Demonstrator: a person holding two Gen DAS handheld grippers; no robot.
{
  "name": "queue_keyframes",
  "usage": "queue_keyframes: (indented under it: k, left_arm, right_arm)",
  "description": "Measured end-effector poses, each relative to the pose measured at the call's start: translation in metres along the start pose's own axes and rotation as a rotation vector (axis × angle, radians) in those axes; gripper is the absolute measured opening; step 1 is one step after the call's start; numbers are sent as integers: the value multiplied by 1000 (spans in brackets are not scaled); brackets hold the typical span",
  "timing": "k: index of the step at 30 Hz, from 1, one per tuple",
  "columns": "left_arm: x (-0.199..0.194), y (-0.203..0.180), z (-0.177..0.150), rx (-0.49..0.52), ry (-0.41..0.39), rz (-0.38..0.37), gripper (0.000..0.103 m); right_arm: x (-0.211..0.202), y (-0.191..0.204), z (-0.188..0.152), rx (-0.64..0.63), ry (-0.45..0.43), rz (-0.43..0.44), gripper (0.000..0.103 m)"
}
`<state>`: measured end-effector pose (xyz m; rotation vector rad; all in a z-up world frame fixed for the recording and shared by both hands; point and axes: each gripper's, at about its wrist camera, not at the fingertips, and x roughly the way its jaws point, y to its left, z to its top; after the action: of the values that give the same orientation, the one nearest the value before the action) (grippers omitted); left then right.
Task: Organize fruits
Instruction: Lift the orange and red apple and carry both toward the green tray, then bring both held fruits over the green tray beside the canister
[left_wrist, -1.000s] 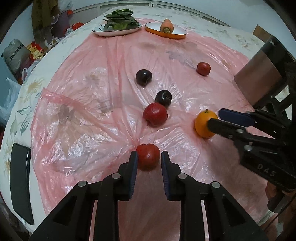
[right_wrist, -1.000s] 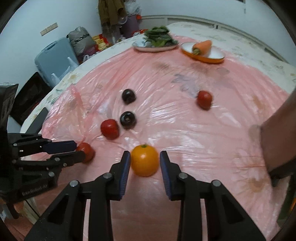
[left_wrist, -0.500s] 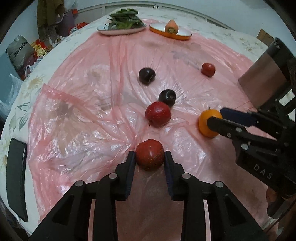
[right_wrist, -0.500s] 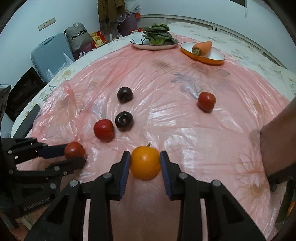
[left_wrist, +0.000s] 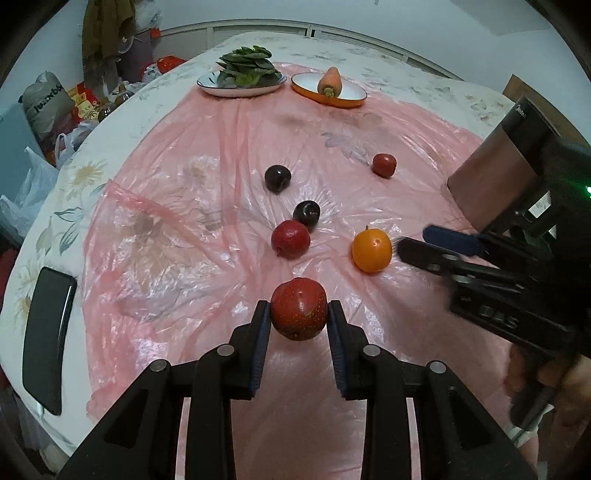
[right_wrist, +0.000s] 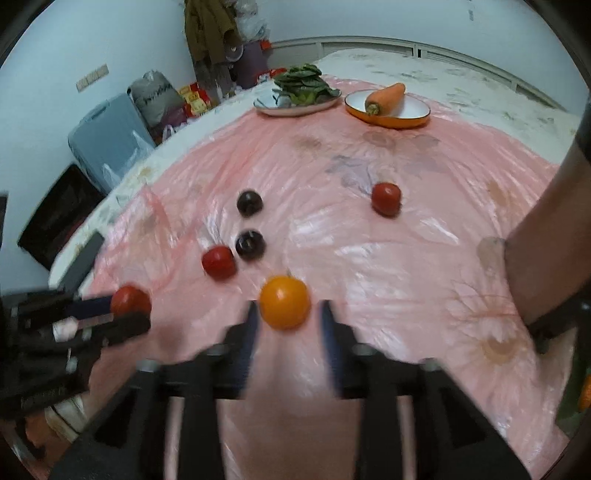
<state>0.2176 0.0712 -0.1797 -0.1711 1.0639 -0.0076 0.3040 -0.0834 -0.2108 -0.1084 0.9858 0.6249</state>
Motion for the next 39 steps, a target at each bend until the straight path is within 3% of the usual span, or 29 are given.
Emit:
queue_keyframes:
  k: [5, 6, 7, 8, 19, 27, 39]
  left_arm:
    - [0, 5, 3, -8, 3, -7, 26]
    - [0, 6, 3, -9, 4, -8, 26]
    - [1, 8, 3, -11, 6, -9, 26]
    - [2, 9, 2, -13, 7, -9, 26]
    - [-16, -17, -2, 34, -14, -20, 26]
    - [-38, -78, -7, 113, -25, -75, 26]
    - [-48, -205, -20, 281, -11, -158, 26]
  right_arm:
    - [40, 17, 5, -68, 91, -53, 80]
    - [45, 18, 4, -74, 100, -63, 76]
    - [48, 18, 2, -76, 106, -75, 64]
    - [48, 17, 0, -73, 105, -81, 43]
    - [-17, 2, -18, -31, 16, -39, 43]
    - [-99, -38, -55, 45, -49, -61, 43]
    - [-214, -133, -135, 190, -131, -213, 43]
